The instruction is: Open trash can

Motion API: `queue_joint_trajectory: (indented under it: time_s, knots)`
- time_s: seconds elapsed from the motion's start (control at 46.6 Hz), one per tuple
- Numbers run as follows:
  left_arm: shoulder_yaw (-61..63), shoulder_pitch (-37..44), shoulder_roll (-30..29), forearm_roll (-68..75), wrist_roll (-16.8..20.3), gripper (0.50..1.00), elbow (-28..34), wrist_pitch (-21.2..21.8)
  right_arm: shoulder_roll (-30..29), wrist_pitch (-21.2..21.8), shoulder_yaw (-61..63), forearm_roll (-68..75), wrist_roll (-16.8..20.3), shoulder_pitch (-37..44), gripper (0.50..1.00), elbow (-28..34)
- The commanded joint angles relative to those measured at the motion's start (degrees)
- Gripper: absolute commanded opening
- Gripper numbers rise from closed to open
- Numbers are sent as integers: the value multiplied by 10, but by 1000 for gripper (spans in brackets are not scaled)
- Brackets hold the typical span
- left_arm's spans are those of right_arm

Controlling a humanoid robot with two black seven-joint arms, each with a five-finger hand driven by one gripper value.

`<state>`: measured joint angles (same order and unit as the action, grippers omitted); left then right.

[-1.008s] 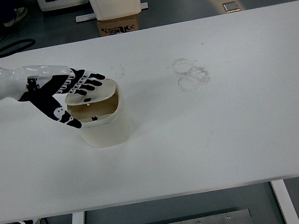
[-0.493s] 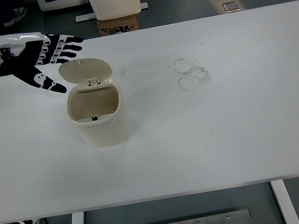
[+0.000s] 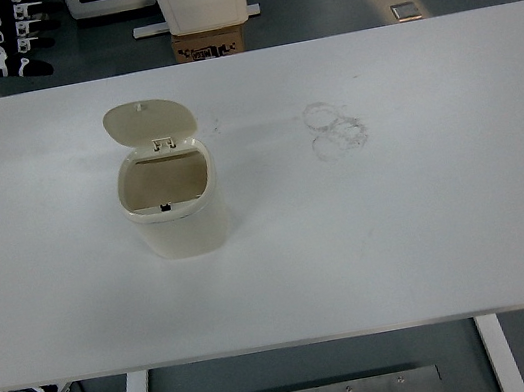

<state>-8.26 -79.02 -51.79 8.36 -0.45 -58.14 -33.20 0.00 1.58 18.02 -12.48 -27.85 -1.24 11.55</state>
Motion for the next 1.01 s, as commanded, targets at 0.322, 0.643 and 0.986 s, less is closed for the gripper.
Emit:
queue_joint_trajectory:
  time_s: [0.322,0.643,0.986]
  knots:
    - [-1,79,26,-147,81,1000,131,46,0,0,0,0,0,-1,991,1]
    - [-62,186,63,-233,99,1000,238,47,0,0,0,0,1,-3,991,1]
    - [-214,329,97,-241,100,1000,275,46,0,0,-1,0,1,-9,991,1]
